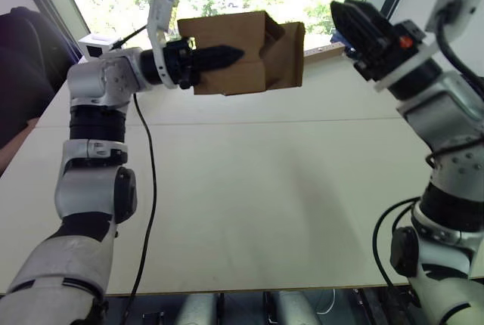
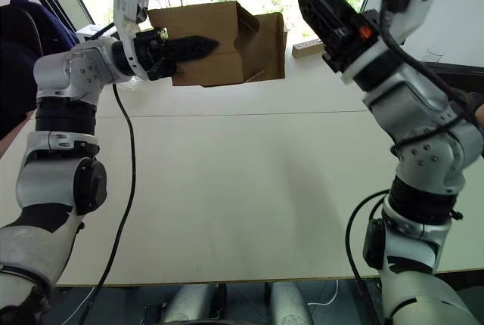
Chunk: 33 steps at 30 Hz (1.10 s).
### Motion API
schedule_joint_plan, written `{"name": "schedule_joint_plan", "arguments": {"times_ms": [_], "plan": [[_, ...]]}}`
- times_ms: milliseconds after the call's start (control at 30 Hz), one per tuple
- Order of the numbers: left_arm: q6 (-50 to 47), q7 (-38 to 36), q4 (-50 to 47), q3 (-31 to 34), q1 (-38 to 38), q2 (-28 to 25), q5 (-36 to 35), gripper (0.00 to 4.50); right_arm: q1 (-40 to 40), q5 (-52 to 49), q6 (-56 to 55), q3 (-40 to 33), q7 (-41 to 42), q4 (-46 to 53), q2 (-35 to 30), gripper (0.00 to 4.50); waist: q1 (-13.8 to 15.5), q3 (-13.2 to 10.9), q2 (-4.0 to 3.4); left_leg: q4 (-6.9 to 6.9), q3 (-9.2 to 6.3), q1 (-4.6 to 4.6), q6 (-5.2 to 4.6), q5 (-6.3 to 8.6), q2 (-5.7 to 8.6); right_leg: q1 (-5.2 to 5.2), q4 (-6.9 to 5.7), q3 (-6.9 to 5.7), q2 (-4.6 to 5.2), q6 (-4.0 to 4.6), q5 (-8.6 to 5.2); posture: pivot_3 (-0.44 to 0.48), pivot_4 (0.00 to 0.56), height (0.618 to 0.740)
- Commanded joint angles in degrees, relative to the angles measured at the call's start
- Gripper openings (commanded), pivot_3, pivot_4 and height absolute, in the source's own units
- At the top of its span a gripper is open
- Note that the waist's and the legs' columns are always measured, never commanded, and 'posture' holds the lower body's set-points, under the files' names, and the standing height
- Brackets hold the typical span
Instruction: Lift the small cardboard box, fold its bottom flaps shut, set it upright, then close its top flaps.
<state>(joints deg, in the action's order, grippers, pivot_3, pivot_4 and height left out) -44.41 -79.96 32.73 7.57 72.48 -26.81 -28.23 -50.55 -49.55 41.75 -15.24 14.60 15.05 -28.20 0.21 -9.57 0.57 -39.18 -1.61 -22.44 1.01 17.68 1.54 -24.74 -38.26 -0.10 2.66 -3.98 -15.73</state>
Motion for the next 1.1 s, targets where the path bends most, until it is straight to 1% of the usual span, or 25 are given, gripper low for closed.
{"name": "schedule_joint_plan", "arguments": {"times_ms": [33,300,467,700,933,1100], "plan": [[0.1,0.4,-4.5,0.9,1.3,-1.4,-2.4,0.0,-2.7,3.7,-2.7,3.5,2.3,-1.1,0.8,0.01,0.0,0.0,0.0,0.0,0.0,0.0,-0.02,0.01,0.0,0.0,0.0,0.0,0.0,0.0,0.0,0.0,0.15,0.74],[-1.0,0.5,-7.2,0.6,0.0,-2.8,-4.4,0.0,-2.2,7.6,-3.6,7.0,4.6,-1.6,2.3,0.01,-1.1,0.0,0.0,0.01,-0.01,0.0,-0.03,0.02,0.0,-0.02,-0.03,-0.01,-0.01,0.0,0.0,0.0,0.15,0.74],[-0.2,0.8,-6.4,-0.2,-0.3,-2.6,-4.0,0.0,-1.2,5.9,-2.5,8.2,7.4,0.7,3.7,0.01,-1.2,0.0,0.0,0.02,-0.02,0.0,-0.03,0.02,0.0,-0.04,-0.05,-0.01,-0.02,0.0,0.0,0.0,0.15,0.74],[0.3,0.5,-5.2,-0.7,-0.3,-2.3,-4.2,0.0,0.8,6.5,-2.0,10.0,7.7,3.3,6.2,0.01,-1.1,0.0,0.0,0.01,-0.02,0.0,-0.02,0.01,0.0,-0.05,-0.07,-0.01,-0.02,0.0,0.0,0.0,0.15,0.74],[-1.8,0.0,-7.5,-1.6,-1.4,-2.1,-6.0,0.0,1.5,7.9,-2.8,11.1,7.8,3.1,8.0,0.01,-1.2,0.0,0.0,0.01,-0.02,0.0,-0.03,0.01,0.0,-0.05,-0.07,-0.01,-0.02,0.0,0.0,0.0,0.15,0.74],[-1.3,0.9,-7.8,-2.0,-2.4,-1.9,-5.9,0.0,2.6,9.5,-3.6,11.5,8.9,4.0,7.3,0.01,-1.2,0.0,0.0,0.02,-0.03,0.0,-0.02,0.01,0.0,-0.06,-0.08,-0.01,-0.02,0.0,0.0,0.0,0.15,0.74]]}}
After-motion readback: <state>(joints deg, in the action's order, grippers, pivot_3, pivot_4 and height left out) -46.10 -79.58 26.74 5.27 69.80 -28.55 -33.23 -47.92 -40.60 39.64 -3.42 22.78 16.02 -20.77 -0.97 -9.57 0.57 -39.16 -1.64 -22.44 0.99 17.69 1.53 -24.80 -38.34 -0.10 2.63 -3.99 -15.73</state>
